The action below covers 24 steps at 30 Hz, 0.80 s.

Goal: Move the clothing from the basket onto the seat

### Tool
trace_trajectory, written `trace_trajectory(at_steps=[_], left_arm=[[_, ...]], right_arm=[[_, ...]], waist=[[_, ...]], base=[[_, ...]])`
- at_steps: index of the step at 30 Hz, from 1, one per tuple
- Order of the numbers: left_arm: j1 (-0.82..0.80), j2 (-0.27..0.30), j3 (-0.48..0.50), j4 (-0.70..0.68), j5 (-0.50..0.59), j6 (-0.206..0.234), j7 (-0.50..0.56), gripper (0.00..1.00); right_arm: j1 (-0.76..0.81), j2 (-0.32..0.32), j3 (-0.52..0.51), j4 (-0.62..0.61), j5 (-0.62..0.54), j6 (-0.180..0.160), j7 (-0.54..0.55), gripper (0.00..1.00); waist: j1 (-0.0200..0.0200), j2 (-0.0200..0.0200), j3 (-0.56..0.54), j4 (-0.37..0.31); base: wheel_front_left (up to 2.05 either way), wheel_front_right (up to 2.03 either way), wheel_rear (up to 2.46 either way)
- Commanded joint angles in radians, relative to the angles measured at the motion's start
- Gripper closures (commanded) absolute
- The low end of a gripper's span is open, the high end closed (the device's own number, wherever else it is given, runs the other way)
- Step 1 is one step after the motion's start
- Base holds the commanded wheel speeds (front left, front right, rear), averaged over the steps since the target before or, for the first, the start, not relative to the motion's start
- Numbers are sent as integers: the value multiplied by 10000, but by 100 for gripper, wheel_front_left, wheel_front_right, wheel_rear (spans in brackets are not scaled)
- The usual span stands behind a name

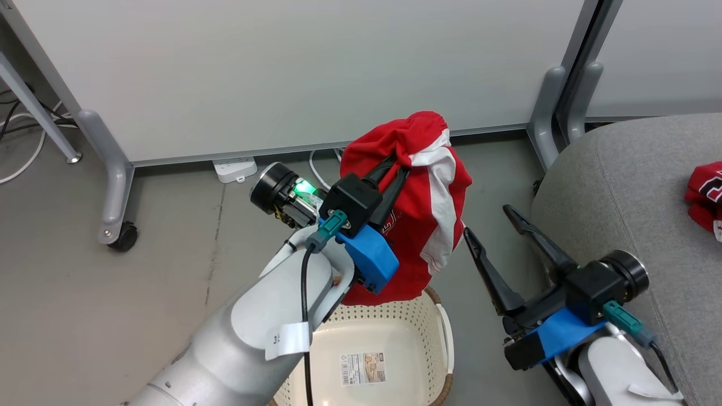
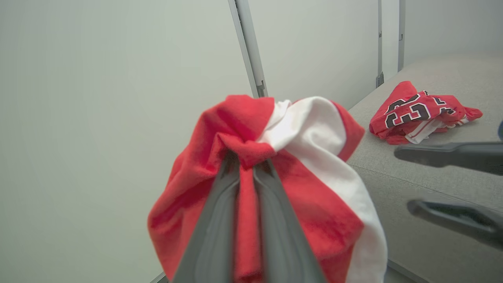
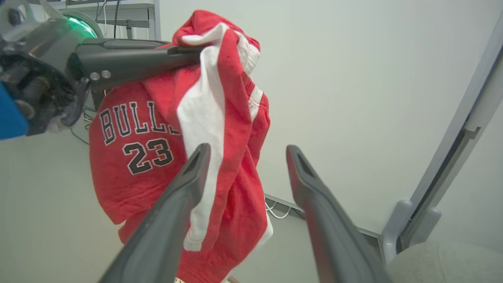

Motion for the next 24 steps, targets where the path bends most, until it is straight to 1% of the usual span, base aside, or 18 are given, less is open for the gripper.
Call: trace_trajectory(at_steps=[1, 7, 24], left_arm=[[-147, -35, 10, -37, 65, -21, -46, 100], [-247, -95, -24, -47, 111, -34, -46, 100], [-503, -277, -192, -31, 151, -93, -47, 100]], right_arm=[[-243, -93, 262, 95, 55, 1, -5, 0], [-916, -248, 1102, 511, 107, 1, -5, 0], [-2948, 76, 2080, 2233, -142, 1, -5, 0]], waist=[[0, 0, 48, 26], [0, 0, 216, 106], [0, 0, 650, 274]], base=[[0, 0, 0], [0, 0, 0], [0, 0, 0]])
